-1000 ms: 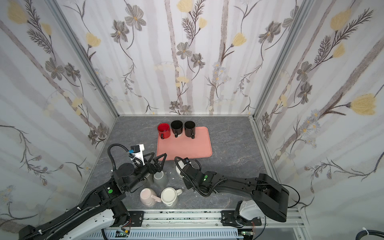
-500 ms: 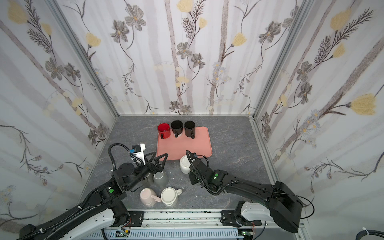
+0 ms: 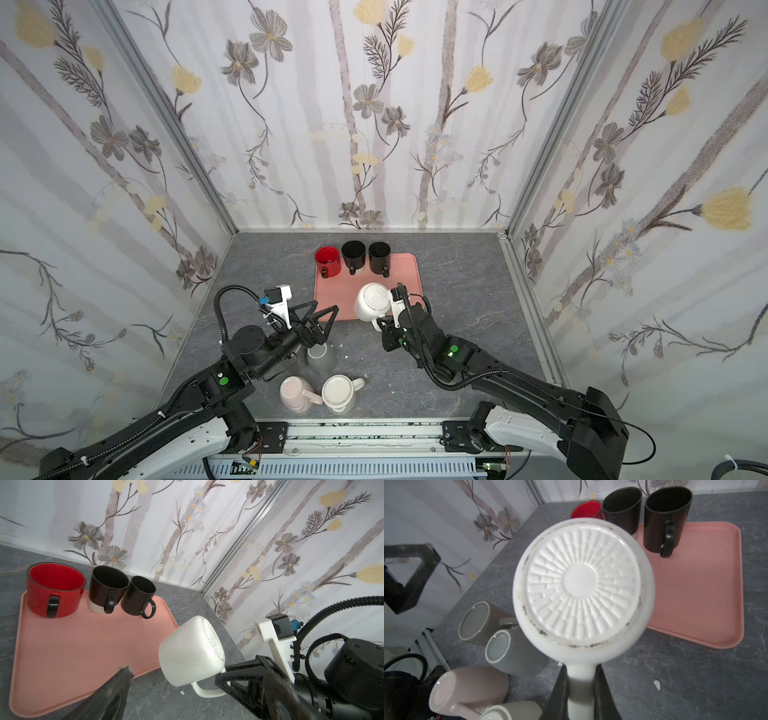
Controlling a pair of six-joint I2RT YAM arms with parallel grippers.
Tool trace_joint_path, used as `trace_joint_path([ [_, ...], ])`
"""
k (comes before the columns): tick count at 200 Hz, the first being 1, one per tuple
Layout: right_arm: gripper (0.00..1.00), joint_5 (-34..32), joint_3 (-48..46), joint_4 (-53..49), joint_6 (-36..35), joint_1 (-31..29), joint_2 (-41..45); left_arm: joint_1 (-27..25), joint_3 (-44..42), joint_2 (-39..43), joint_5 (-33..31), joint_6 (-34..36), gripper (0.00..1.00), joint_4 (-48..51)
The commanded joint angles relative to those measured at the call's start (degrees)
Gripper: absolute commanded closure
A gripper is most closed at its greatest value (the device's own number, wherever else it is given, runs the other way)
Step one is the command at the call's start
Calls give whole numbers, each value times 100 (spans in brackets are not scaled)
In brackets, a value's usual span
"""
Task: Turn the mug right side up
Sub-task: 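Lift the white mug with the right gripper and swing it toward the left gripper, then close the left gripper on the white mug's handle while the right gripper holds it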
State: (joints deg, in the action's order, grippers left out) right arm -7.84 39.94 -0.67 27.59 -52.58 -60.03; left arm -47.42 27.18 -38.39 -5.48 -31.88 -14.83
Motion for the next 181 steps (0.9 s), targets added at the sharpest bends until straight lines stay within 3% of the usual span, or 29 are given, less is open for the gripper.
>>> trace_joint_path([
  [1,100,-6,139,1666,127,21,87,73,-88,115,401,-64,0,-616],
  [41,100,172,274,2978,254,28,-11,266,-313,262,936,-248,11,-1114],
  [67,100,738,277,3820,398,24,-187,380,-444,195,1263,-343,16,-1581],
  [95,100,1306,280,4508,594,19,-360,729,-654,39,1915,-735,30,-2515],
  [115,100,1526,277,4780,826,7,-447,851,-781,-34,2320,-925,29,-3237],
  [132,100,1715,243,5104,1064,-13,-547,850,-778,-121,2406,-925,29,-3504],
  [181,100,2104,158,5808,1492,-141,-797,909,-662,-408,2460,-1031,41,-3889],
])
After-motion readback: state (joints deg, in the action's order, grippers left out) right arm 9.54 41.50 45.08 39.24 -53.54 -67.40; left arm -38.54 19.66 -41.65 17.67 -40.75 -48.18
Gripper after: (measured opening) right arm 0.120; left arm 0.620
